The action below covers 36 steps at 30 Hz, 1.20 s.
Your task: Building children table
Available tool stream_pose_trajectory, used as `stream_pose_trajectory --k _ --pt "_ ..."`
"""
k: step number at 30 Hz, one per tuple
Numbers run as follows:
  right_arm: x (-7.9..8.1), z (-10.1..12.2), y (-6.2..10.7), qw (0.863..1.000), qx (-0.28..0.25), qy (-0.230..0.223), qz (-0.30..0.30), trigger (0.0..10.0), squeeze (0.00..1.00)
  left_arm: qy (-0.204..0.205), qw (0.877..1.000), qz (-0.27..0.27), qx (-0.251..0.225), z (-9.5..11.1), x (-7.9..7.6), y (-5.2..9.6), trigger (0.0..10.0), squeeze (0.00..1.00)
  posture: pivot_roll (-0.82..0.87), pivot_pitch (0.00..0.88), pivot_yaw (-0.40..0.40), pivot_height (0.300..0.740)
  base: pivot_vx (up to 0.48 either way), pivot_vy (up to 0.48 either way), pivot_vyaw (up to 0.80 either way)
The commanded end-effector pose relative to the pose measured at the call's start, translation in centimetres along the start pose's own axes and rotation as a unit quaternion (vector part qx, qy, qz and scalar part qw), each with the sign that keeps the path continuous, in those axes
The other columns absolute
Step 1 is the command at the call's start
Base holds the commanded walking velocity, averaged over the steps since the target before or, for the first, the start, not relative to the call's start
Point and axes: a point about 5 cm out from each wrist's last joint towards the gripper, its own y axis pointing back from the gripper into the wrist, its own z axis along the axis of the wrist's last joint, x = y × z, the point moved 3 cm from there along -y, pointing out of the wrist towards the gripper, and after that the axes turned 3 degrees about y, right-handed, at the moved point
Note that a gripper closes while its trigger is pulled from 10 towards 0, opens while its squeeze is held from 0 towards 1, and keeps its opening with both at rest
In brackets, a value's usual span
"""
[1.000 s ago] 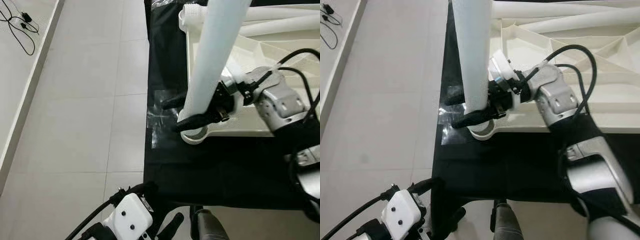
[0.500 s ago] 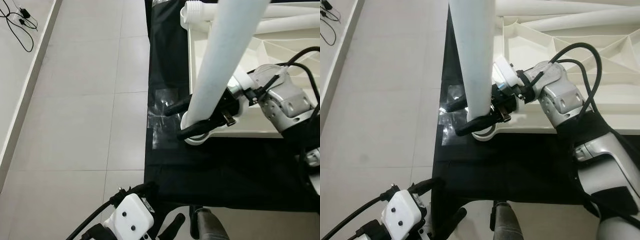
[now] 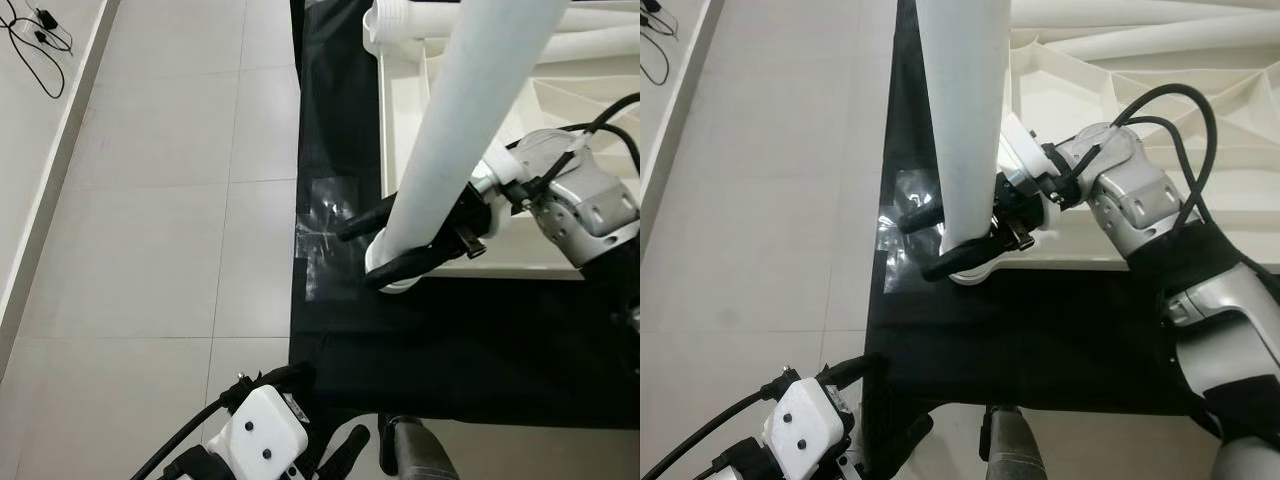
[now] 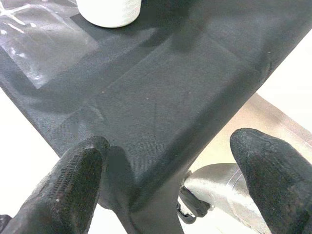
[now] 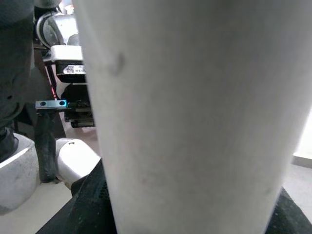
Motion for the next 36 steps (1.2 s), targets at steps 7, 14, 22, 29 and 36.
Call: stream_pose_trajectory --k 7,14,22,29,36 --pt "2.6 -3.1 -2.0 0.996 0.024 -0.052 0.066 10.0 0.00 0.004 1.000 -0.010 0.016 -0.5 -0.3 0.3 10.0 0.00 0.15 0.511 0.109 0.740 0.000 0.000 0.00" --pt "3.8 -4.1 -3.4 0.992 0.054 -0.030 0.108 10.0 0.00 0.003 1.000 -0.010 0.016 -0.6 -0.3 0.2 10.0 0.00 0.14 0.501 0.106 0.740 0.000 0.000 0.00" --pt "3.5 -3.7 -3.3 0.993 0.052 -0.027 0.103 10.0 0.00 0.001 1.000 -0.010 0.014 -0.6 -0.2 0.2 10.0 0.00 0.14 0.496 0.102 0.740 0.000 0.000 0.00" --pt "2.2 -2.6 -2.8 0.997 0.011 -0.036 0.065 10.0 0.00 0.001 1.000 -0.008 0.010 -0.5 -0.2 -0.1 10.0 0.00 0.12 0.497 0.093 0.740 0.000 0.000 0.00" --pt "0.7 -2.3 -2.0 0.999 0.000 -0.038 -0.009 10.0 0.00 0.002 1.000 -0.008 0.006 -0.6 -0.2 -0.5 10.0 0.00 0.09 0.491 0.075 0.740 0.000 0.000 0.00"
